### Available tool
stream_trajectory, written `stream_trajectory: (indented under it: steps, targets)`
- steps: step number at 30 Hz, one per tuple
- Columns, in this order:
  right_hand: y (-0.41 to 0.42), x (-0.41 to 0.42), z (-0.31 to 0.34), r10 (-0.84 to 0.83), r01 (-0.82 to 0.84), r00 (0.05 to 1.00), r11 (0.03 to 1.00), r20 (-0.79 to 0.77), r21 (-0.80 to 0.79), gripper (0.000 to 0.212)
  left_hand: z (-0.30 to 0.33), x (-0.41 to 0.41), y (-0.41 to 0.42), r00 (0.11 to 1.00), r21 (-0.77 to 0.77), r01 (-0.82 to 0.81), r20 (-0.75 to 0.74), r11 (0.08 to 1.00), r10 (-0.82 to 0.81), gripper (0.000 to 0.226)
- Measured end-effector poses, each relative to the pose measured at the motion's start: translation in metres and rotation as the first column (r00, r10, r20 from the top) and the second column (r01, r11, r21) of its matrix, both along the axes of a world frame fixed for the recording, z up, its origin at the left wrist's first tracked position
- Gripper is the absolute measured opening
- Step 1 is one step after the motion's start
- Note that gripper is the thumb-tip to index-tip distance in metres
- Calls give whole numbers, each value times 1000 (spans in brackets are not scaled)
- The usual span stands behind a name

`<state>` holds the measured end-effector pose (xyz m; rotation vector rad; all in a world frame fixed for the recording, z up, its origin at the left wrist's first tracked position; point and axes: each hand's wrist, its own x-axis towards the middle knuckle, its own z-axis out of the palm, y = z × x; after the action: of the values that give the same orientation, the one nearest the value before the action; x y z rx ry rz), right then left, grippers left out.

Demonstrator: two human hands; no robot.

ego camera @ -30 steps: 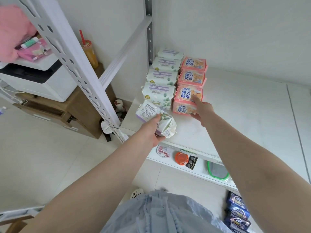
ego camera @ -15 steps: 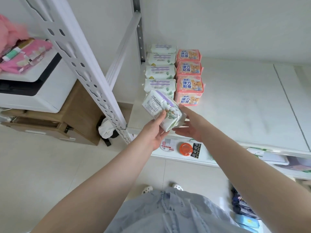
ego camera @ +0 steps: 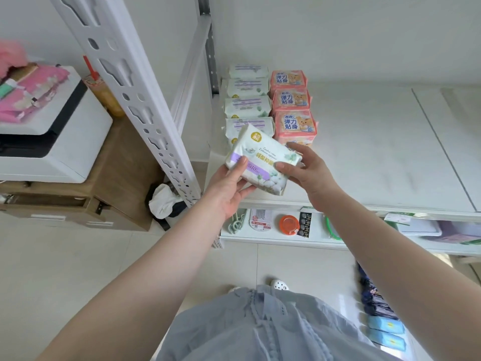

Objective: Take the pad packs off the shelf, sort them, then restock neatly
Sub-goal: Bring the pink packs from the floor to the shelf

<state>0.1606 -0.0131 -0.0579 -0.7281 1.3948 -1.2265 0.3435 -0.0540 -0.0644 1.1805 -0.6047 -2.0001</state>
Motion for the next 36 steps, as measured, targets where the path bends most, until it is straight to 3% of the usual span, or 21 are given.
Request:
stream_trajectory:
  steps: [5,8,11,14,17,20,22,24,26,29,32,33,35,36]
  targets:
    - [-1,3,-3,7,-10,1000,994,26,112,62,-12,10,-1,1000,-62,15,-6,998,-15,50]
    - [-5,1,-8,-55,65,987,996,-148,57,83,-13,14,-7,1000,-61,7,-1,998,-7,67]
    - [-8,2,-9,-52,60,968,998,-247,25,82,-13,11,-11,999,-111,24,25,994,-21,70]
    - [-11,10,-7,-113,113,994,991,3,68,71,-14,6,-13,997,-111,-27,64,993,34,74]
    - [-12,22,-11,-85,52,971,988,223,148,60,-10,-3,-9,991,-158,38,130,987,-18,57]
    - [-14,24,-16,43,-62,994,981,103,186,73,-1,-3,-15,977,-248,4,209,969,49,52]
    - [-18,13,-11,61,-47,995,986,-82,160,87,8,2,-24,926,-339,80,373,937,56,53]
    - [-22,0,1,45,-30,981,996,-186,85,85,19,6,-34,884,-407,204,467,890,11,54]
    - [-26,-11,14,102,-94,979,994,-175,50,83,27,7,-42,841,-413,344,535,843,-81,62]
    - [-29,-13,22,232,-211,952,970,-198,121,75,34,4,-53,705,-378,544,691,749,-163,77]
    - [-28,-4,13,225,-183,957,959,-184,218,62,34,-4,-58,487,-364,726,871,584,-62,83]
    - [-26,-2,7,175,-134,972,962,-160,239,61,31,-6,-57,457,-377,756,889,535,-19,84]
    - [-20,6,-5,68,-35,990,967,-123,251,42,21,-8,-52,493,-433,741,870,514,22,85]
    - [-17,10,-11,33,-2,993,966,-116,259,36,15,-6,-49,529,-456,700,848,550,30,85]
